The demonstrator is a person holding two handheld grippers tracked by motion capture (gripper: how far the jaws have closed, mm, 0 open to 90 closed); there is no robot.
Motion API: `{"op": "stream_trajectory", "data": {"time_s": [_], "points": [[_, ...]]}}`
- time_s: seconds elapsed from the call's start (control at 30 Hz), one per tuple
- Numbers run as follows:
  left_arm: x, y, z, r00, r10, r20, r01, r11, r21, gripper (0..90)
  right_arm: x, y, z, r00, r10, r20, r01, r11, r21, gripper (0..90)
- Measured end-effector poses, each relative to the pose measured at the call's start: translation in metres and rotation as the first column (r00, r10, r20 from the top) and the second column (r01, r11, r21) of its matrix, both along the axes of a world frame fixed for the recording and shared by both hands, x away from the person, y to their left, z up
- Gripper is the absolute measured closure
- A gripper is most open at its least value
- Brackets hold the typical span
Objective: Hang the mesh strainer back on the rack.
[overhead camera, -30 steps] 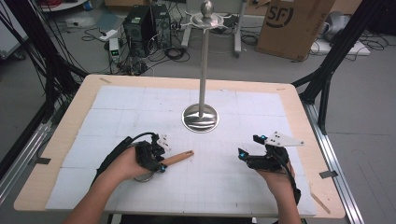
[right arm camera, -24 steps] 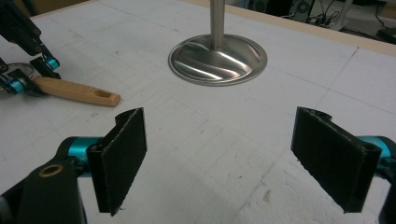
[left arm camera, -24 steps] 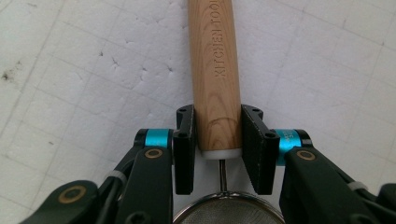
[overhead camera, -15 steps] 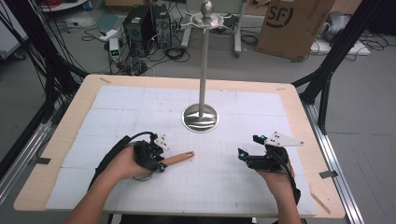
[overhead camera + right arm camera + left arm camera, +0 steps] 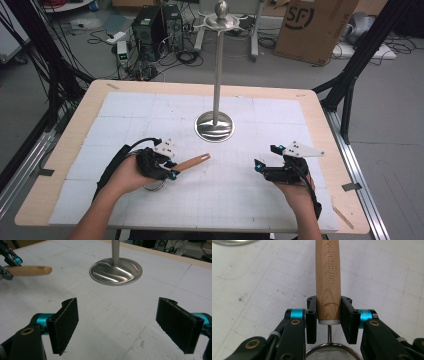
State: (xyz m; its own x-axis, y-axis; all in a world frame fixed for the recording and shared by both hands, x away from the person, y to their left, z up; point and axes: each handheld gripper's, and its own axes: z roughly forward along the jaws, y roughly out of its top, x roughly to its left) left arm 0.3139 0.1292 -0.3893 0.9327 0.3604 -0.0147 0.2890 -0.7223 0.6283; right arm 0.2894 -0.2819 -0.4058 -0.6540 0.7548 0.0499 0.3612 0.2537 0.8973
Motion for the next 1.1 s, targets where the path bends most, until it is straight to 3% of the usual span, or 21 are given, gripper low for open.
{"op": "stream_trajectory", "data": {"time_s": [0.17,0.33,0.5,0.63,0.97,1.0,1.07,1.1], "points": [[0.0,0.007,0.008,0.9998,0.015,0.011,-0.014,0.9959,-0.089,69.2,0.0,0.0,0.0,1.0,0.0,-0.001,0.0,1.0,-0.001,17.3],[0.001,0.012,0.015,0.9984,0.041,0.038,-0.035,0.9869,-0.158,69.2,0.0,0.0,0.0,1.0,0.0,-0.001,0.0,1.0,-0.001,17.3],[0.0,0.017,0.021,0.9978,0.042,0.052,-0.028,0.9708,-0.238,69.2,0.0,0.0,0.0,1.0,0.0,-0.008,0.0,1.0,0.001,17.3],[-0.001,0.023,0.027,0.9969,0.042,0.066,-0.02,0.9525,-0.304,69.2,0.0,0.0,0.0,1.0,0.001,-0.008,-0.001,1.0,0.002,17.3],[0.005,0.041,0.048,0.9911,0.079,0.107,-0.028,0.9113,-0.411,69.2,0.0,0.0,0.0,1.0,0.001,-0.005,-0.001,1.0,0.0,17.3],[0.006,0.042,0.05,0.9912,0.079,0.106,-0.028,0.9088,-0.416,69.2,0.0,0.0,0.0,1.0,0.0,-0.004,0.0,1.0,0.002,17.3],[0.007,0.045,0.056,0.989,0.087,0.12,-0.031,0.9117,-0.41,69.2,0.0,0.0,0.0,1.0,0.002,-0.004,-0.002,1.0,0.001,17.3],[0.008,0.046,0.059,0.9883,0.092,0.121,-0.033,0.9078,-0.418,69.2,0.0,0.0,0.0,1.0,0.002,-0.005,-0.002,1.0,0.002,17.3]]}}
